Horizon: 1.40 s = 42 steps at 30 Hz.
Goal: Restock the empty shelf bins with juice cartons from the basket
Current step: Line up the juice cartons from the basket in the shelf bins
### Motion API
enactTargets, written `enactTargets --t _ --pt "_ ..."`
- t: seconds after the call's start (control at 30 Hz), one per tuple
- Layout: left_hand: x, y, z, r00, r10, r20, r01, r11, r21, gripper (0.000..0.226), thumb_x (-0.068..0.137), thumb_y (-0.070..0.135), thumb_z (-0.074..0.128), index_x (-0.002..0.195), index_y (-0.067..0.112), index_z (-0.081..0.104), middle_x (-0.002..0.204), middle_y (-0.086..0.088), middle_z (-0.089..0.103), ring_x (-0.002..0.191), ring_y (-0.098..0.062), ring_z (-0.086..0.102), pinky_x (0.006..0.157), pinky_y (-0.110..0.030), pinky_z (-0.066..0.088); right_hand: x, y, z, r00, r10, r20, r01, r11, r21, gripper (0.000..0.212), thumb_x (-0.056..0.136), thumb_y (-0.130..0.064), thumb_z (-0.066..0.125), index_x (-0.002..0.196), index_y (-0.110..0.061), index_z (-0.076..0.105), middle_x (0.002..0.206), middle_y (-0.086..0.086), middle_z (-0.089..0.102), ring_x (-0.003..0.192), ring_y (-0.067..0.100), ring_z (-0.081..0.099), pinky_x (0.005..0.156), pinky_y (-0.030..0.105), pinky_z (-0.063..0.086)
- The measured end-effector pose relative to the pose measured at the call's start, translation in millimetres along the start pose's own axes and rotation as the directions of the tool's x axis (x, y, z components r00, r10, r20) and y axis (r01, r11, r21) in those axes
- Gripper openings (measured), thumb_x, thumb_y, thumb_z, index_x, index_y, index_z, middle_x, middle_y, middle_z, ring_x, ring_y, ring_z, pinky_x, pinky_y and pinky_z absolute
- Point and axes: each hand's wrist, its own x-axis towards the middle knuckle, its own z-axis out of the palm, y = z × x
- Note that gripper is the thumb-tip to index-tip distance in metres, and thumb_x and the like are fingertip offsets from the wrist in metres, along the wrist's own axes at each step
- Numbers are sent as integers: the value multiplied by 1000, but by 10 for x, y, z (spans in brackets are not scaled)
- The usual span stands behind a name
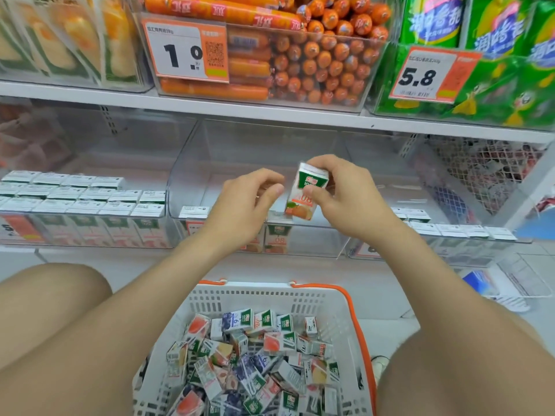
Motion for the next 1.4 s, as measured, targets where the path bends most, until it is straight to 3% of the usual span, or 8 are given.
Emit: enactTargets --t 0.27,0.4,0.6,0.77,0.9,1.07,1.23,1.4 --pt "-207 -200 7 953 32 300 -168 882 440 43 96 52 49 127 27 66 121 5 69 111 -24 61 98 -44 51 37 152 219 909 148 389 -26 953 -302 34 96 -17 59 129 -8 65 124 15 69 120 35 59 96 42 52" --pt "-292 -244 2 942 131 309 -259 869 421 35 101 21 60 135 21 64 131 1 65 117 -26 58 101 -46 49 77 150 205 840 204 503 -94 967 -236 29 93 -10 47 103 -8 73 96 17 73 93 37 64 75 44 53" --pt "-404 -180 -32 955 249 163 -296 853 431 21 93 16 61 114 16 65 108 0 63 101 -24 56 87 -40 48 -126 68 333 976 88 198 -19 944 -328 38 96 -15 50 129 -3 67 120 18 71 115 36 62 97 44 53" --pt "-604 -41 -86 921 72 383 -215 914 343 7 84 35 61 86 32 55 71 10 56 67 -10 53 61 -34 47 -675 -375 376 992 -91 91 100 991 -93 27 82 -20 45 80 -18 72 74 -1 67 71 21 61 70 35 52" --pt "-835 -391 217 649 -184 739 -239 872 428 7 93 27 58 90 32 63 77 14 58 72 -6 56 69 -39 57 -1071 -348 776 771 26 636 204 936 -286 26 90 -16 49 64 -16 48 65 9 52 65 32 54 60 37 48" --pt "-1072 -995 658 449 -424 787 -233 794 561 16 97 13 51 100 17 67 95 -2 65 83 -29 64 73 -41 54 -1375 -63 1382 591 144 794 241 908 -344 32 95 -4 52 67 -15 39 73 7 43 62 25 49 57 34 43" --pt "-1389 -1482 1001 372 -518 770 -177 775 606 19 97 5 54 107 9 70 105 -13 71 75 -24 56 66 -37 47 -1515 292 1845 547 239 802 203 892 -404 27 95 4 52 76 -13 44 84 5 50 73 25 55 76 40 53" --pt "-1633 -1912 1238 504 -518 691 -89 765 638 36 96 1 59 129 14 59 121 -9 60 105 -28 63 92 -44 57 -1573 774 2112 502 346 792 145 870 -472 27 95 7 54 116 -7 63 114 13 65 99 30 67 73 35 48"
